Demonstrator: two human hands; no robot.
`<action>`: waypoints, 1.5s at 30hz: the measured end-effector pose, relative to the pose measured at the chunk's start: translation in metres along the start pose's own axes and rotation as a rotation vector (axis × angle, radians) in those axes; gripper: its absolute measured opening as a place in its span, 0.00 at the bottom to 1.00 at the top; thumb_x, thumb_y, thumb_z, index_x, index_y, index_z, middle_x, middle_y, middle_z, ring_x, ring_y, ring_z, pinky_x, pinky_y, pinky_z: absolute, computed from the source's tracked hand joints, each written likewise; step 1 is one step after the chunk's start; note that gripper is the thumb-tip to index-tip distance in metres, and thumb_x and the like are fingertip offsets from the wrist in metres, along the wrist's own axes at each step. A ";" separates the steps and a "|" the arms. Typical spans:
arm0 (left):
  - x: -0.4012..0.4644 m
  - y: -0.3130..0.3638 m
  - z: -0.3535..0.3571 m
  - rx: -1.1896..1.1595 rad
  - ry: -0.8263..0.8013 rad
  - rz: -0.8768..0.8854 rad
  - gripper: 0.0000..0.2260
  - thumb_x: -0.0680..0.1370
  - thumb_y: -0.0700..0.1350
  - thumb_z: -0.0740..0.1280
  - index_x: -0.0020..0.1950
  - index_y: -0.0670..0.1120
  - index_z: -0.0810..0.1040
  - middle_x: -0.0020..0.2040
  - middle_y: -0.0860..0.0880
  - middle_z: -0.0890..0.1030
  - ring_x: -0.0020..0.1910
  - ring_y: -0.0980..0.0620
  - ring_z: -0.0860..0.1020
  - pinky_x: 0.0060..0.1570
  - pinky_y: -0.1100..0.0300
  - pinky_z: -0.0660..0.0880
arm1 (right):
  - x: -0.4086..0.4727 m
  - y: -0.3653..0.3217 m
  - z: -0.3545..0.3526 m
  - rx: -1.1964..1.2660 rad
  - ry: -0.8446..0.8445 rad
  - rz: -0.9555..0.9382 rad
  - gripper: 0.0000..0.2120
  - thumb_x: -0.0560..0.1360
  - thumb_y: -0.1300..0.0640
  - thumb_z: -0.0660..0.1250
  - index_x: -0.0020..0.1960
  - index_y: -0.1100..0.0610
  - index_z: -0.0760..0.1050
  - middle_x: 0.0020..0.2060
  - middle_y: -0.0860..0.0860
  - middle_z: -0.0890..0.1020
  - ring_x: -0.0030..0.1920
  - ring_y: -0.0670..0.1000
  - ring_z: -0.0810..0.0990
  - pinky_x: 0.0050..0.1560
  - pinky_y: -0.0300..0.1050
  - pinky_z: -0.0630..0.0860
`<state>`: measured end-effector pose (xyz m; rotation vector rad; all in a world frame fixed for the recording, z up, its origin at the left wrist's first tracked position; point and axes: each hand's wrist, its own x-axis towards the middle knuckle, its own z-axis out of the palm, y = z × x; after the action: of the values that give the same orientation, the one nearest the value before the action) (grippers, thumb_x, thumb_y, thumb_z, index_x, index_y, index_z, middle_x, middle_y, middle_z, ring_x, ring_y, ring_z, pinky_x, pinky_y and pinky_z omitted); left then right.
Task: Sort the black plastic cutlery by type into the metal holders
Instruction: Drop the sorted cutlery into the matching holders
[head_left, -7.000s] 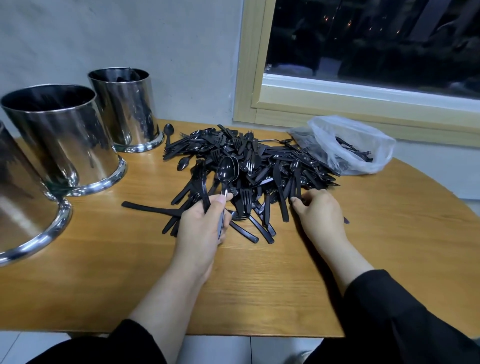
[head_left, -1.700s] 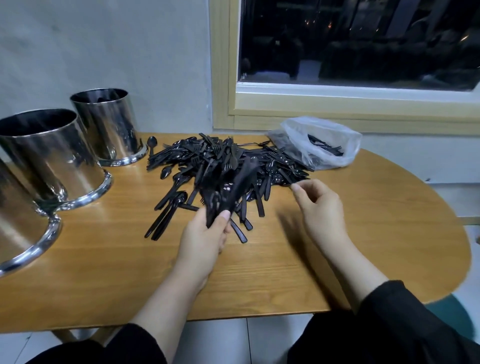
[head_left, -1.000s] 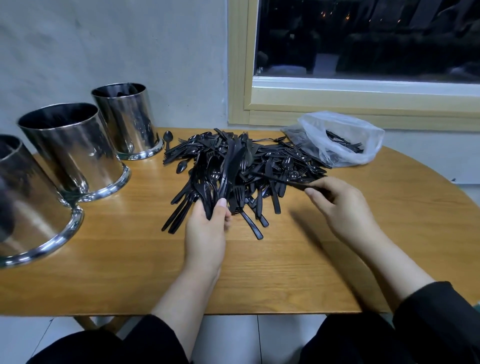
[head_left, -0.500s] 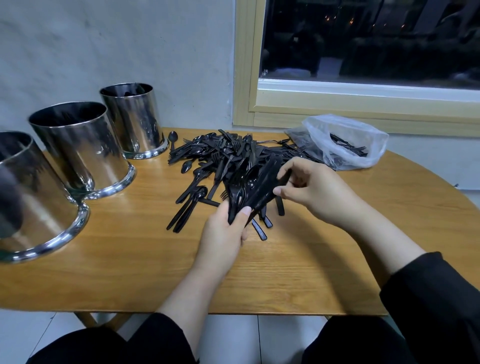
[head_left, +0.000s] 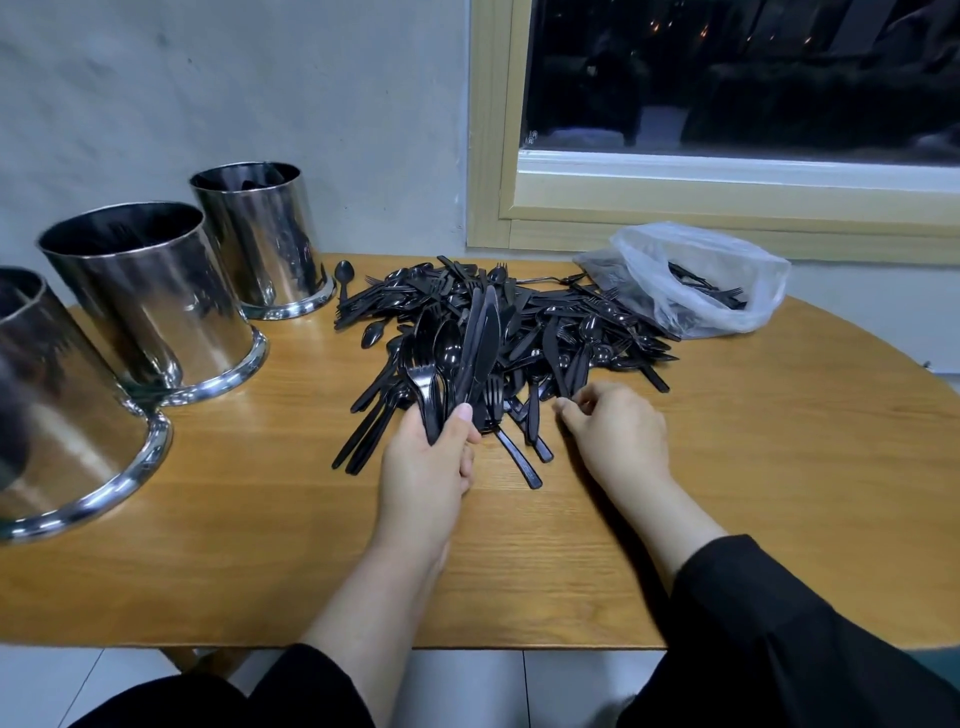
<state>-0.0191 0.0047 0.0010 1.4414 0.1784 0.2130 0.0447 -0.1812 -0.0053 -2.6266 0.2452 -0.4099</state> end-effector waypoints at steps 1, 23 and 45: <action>0.000 0.000 0.000 0.000 0.007 -0.001 0.10 0.83 0.47 0.67 0.44 0.45 0.76 0.35 0.47 0.76 0.34 0.49 0.70 0.32 0.53 0.68 | 0.001 -0.001 0.001 0.001 0.009 0.012 0.12 0.77 0.41 0.68 0.43 0.49 0.77 0.37 0.46 0.81 0.43 0.53 0.80 0.53 0.50 0.72; 0.004 -0.003 0.003 -0.128 0.084 -0.013 0.04 0.83 0.42 0.67 0.53 0.48 0.81 0.46 0.48 0.87 0.47 0.47 0.86 0.46 0.45 0.84 | -0.076 -0.084 0.001 0.825 -0.111 -0.026 0.07 0.78 0.57 0.71 0.41 0.51 0.82 0.34 0.45 0.84 0.37 0.43 0.83 0.42 0.44 0.81; -0.005 0.006 -0.003 -0.114 -0.116 -0.054 0.06 0.84 0.46 0.66 0.48 0.46 0.77 0.38 0.45 0.76 0.34 0.49 0.69 0.30 0.60 0.65 | -0.030 -0.091 -0.044 0.921 -0.282 -0.036 0.18 0.80 0.50 0.67 0.32 0.49 0.72 0.27 0.48 0.71 0.30 0.50 0.66 0.31 0.43 0.62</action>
<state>-0.0247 0.0072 0.0069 1.3300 0.1084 0.0941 0.0113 -0.1128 0.0680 -1.7465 -0.0808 -0.1049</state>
